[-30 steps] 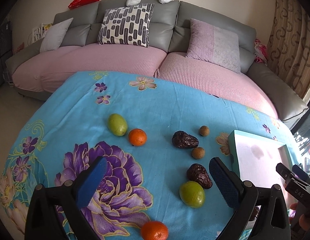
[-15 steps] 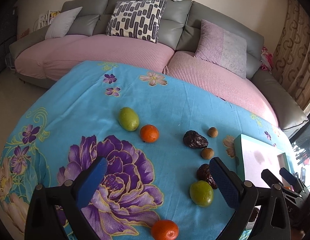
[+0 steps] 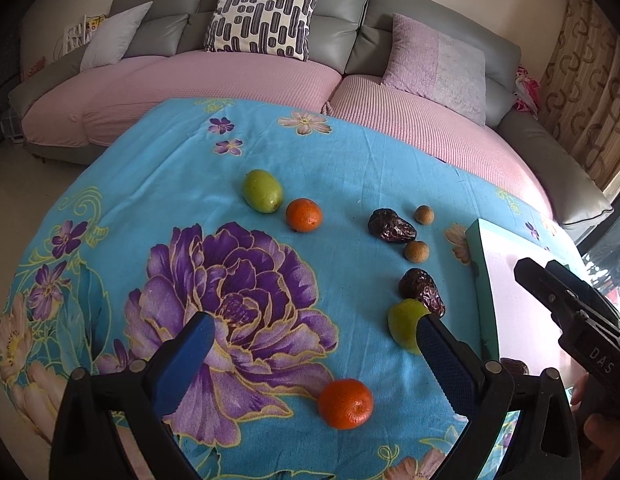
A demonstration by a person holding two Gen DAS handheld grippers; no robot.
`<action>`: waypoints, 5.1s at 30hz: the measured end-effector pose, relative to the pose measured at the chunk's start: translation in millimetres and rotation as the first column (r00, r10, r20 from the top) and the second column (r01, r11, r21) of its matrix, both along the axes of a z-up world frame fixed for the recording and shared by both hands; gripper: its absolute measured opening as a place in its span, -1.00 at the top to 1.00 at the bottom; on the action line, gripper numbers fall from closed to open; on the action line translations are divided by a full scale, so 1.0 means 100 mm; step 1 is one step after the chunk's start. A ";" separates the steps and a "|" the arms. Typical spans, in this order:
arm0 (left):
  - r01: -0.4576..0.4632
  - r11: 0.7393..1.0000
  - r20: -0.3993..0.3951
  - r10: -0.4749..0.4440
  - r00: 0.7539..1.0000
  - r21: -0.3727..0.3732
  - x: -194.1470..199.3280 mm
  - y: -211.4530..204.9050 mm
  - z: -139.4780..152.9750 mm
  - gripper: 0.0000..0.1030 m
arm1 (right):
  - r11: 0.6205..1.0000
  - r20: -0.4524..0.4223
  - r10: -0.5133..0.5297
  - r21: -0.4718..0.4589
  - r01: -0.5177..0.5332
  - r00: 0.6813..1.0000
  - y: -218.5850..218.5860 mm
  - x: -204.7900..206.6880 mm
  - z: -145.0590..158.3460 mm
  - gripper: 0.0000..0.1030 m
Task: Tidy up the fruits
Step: 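Move both tools back over the fruits on the bed, then grasp an orange with the left tool while the right tool grasps a green mango, then carry the orange with the left tool and the mango with the right tool into the tray, then open both tools to release the orange and mango in the tray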
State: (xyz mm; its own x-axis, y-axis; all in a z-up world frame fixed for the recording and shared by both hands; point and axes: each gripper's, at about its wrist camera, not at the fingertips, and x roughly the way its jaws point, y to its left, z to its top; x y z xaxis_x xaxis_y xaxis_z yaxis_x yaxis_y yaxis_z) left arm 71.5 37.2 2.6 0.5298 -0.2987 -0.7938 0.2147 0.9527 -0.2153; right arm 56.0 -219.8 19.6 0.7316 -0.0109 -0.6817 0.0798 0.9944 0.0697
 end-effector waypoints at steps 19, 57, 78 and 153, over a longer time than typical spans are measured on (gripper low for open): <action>0.099 0.995 -0.226 -0.090 0.970 0.028 -0.09 -0.29 -0.53 0.21 | 0.998 -0.036 0.049 0.032 -0.048 0.998 0.20 0.00 0.01 -0.39; -0.120 0.992 -0.098 0.116 0.988 -0.037 0.32 0.21 -0.37 0.21 | 0.961 -0.286 0.232 -0.079 -0.265 0.930 1.06 0.23 -0.77 0.07; -0.097 0.995 -0.072 0.097 0.993 0.000 0.26 0.15 -0.34 0.21 | 0.969 -0.251 0.229 -0.037 -0.246 0.941 0.94 0.20 -0.63 0.21; 0.506 0.852 -0.064 -0.502 0.862 0.131 -0.15 -2.41 -0.41 0.19 | 0.910 -0.260 -0.411 -0.059 0.411 0.874 -1.86 -0.47 -0.46 0.21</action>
